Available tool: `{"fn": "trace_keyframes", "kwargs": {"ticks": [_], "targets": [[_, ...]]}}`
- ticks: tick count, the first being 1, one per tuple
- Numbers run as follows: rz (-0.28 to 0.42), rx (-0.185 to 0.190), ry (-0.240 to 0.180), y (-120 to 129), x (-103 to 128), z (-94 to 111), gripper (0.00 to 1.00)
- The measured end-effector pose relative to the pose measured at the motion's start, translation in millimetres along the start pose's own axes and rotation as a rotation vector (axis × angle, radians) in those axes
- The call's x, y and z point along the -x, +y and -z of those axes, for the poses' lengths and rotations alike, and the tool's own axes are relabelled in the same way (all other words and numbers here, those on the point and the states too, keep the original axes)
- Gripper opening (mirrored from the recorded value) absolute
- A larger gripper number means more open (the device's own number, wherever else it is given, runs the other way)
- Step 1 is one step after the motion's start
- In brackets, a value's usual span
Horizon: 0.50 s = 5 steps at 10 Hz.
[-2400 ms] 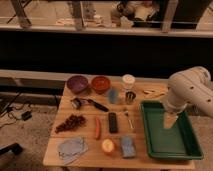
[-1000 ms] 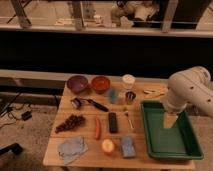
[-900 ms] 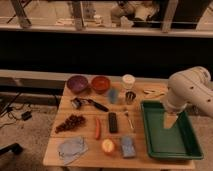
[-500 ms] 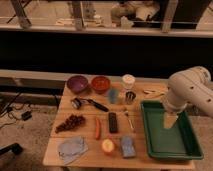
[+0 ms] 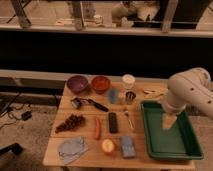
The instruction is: Place brush in table surface
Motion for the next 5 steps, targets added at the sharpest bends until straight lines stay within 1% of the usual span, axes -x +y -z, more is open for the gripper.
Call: {"fn": "trace_keyframes", "kwargs": {"ticks": [2, 4, 5], "targets": [[0.072, -0.018, -0.034, 3.6, 32.5, 0.6, 0.8], [0.134, -0.037, -0.061, 7.6, 60.1, 2.0, 0.8], [0.178, -0.05, -0.08, 8.8, 81.6, 3.5, 0.8]]}}
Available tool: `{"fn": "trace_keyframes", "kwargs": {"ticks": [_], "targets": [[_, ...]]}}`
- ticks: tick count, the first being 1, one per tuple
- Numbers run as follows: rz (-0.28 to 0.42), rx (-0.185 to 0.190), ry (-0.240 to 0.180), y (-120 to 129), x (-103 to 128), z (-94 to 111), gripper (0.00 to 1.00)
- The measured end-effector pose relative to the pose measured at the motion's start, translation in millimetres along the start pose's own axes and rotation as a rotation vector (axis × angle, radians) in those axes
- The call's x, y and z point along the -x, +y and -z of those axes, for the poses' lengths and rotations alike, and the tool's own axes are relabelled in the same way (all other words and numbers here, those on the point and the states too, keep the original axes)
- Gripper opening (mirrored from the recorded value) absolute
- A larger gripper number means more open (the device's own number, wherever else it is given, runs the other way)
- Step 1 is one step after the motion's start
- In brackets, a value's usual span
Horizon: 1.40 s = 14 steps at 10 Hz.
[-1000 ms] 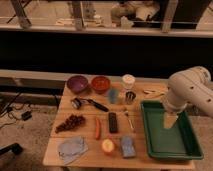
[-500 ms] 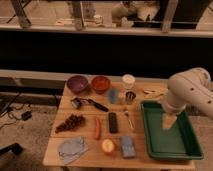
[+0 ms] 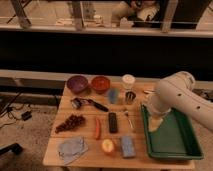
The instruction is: Place brush in table surface
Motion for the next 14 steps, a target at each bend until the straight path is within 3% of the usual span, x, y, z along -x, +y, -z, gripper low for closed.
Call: {"fn": "trace_keyframes", "kwargs": {"ticks": [5, 12, 14], "targets": [[0.127, -0.026, -0.068, -23.6, 74.5, -6.7, 0.8], [0.179, -0.045, -0.151, -55.6, 144.5, -21.1, 0.8], [0.172, -0.031, -0.168, -73.0, 168.2, -43.3, 0.8]]}}
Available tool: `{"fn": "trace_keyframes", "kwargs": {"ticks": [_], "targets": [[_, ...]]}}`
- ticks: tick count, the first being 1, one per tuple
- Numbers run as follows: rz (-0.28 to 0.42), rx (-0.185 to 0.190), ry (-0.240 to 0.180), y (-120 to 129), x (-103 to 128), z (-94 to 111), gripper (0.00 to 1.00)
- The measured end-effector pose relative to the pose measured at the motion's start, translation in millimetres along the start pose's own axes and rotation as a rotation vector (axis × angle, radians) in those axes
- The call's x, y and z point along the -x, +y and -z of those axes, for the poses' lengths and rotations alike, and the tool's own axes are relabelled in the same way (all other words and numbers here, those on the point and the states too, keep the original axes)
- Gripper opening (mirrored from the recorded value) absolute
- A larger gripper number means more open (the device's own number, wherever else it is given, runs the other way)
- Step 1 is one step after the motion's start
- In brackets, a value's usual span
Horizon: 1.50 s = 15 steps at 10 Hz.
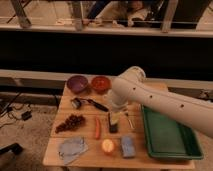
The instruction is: Place brush in table surface
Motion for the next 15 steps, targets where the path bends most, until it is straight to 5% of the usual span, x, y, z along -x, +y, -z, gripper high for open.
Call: {"fn": "trace_keyframes", "kwargs": {"ticks": [2, 7, 10, 15], "targets": [[-0.01, 0.028, -0.008, -14.5, 4.8, -18.7, 0.8], [-0.023, 0.033, -0.007, -12.8, 3.1, -19.0, 0.8], [-0.121, 0.025, 0.011, -16.9, -0.6, -25.6, 0.8], [-0.044, 0.012, 0.009, -41.1, 21.7, -47.1, 0.8]]}}
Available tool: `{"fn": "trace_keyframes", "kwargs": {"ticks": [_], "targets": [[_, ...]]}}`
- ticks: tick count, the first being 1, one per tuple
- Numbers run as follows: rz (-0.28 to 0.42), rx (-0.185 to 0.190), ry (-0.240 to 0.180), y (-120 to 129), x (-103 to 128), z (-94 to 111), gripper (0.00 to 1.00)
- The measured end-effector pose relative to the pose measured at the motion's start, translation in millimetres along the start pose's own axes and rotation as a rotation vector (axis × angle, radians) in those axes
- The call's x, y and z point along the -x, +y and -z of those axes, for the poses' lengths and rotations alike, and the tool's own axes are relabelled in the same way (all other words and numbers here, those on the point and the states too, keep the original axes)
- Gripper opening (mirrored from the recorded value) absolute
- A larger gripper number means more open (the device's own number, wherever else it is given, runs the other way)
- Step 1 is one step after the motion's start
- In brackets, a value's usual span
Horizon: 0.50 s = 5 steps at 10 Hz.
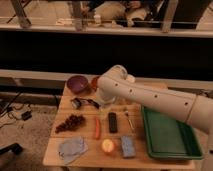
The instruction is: Place brush in table surface
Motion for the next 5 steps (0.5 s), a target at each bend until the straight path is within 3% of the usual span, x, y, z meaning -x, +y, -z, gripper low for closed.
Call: {"fn": "trace_keyframes", "kwargs": {"ticks": [5], "targets": [[0.087, -0.018, -0.024, -51.9, 18.0, -26.8, 0.8]]}}
